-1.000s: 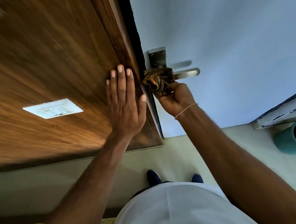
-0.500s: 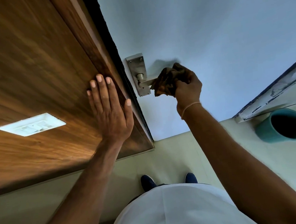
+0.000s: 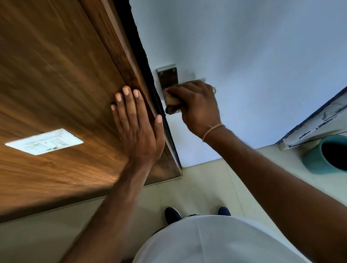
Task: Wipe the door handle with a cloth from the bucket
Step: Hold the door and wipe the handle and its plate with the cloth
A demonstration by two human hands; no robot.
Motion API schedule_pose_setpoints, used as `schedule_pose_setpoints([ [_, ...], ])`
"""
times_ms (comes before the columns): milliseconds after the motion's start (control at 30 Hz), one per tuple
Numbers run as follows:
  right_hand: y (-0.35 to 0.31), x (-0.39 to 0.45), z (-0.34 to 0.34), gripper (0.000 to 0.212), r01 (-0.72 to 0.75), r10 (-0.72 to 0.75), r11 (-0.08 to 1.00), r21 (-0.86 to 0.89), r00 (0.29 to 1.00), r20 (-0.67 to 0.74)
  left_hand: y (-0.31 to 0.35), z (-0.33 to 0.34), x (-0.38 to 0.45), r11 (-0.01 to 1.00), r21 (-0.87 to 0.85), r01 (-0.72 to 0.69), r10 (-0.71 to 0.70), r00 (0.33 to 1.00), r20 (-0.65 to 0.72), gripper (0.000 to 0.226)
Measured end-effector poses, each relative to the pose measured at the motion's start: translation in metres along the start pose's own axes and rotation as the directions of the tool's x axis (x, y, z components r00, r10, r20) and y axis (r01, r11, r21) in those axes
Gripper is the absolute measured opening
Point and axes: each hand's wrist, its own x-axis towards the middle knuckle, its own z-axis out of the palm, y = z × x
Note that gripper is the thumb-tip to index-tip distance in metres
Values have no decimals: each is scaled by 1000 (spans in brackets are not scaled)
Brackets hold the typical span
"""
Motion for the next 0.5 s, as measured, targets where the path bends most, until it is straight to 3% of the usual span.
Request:
schedule_pose_setpoints([
  [200,-10,3,14,38,344,-313,915,-210,935,167,-2,-1,-1,1000,-6,-4,5,1000,4,71],
  [500,20,16,17,24,586,-553,777,-230,810,197,-4,-6,-1,1000,-10,-13,13,1000,15,70],
])
